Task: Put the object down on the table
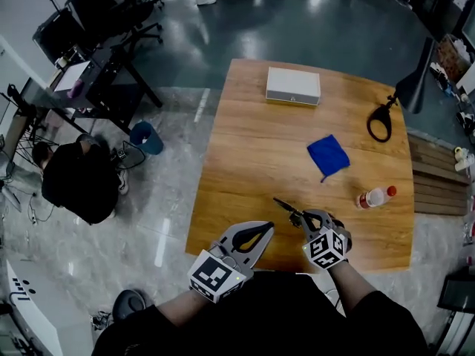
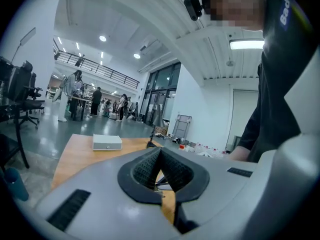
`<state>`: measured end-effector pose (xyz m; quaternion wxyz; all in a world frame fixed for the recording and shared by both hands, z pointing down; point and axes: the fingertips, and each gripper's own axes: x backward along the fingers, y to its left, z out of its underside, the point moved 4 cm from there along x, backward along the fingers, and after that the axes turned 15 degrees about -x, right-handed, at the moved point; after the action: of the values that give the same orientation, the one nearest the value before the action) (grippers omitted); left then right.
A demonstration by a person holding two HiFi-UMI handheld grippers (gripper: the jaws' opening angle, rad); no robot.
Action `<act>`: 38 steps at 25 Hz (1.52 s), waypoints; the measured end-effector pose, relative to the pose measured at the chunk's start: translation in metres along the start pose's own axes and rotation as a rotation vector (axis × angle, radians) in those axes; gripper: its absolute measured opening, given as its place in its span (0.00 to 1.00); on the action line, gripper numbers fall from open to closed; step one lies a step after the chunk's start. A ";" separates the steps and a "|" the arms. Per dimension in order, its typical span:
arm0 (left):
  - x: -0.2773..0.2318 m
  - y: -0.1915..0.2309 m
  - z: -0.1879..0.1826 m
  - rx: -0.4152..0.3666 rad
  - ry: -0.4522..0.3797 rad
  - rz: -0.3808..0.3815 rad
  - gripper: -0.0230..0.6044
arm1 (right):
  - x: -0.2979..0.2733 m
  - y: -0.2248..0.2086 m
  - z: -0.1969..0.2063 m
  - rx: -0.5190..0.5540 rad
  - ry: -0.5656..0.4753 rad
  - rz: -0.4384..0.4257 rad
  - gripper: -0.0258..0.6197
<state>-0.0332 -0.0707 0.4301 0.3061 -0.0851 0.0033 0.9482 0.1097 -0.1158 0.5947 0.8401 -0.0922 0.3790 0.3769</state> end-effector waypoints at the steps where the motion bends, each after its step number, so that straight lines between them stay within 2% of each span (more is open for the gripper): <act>1: 0.000 0.000 0.000 -0.003 0.007 -0.004 0.04 | -0.006 0.000 0.002 0.023 0.015 -0.001 0.06; 11: -0.001 -0.006 0.003 -0.008 0.056 -0.037 0.04 | -0.045 0.000 0.022 0.224 0.121 0.001 0.06; 24: 0.006 -0.010 0.007 -0.019 0.079 -0.035 0.04 | -0.067 0.015 0.059 0.538 0.234 0.032 0.06; 38: 0.021 -0.010 0.012 -0.017 0.073 -0.012 0.04 | -0.071 0.030 0.080 0.616 0.284 0.036 0.08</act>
<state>-0.0462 -0.0499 0.4393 0.3107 -0.1224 0.0062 0.9426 0.1034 -0.0993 0.7038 0.7604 0.1211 0.5900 0.2427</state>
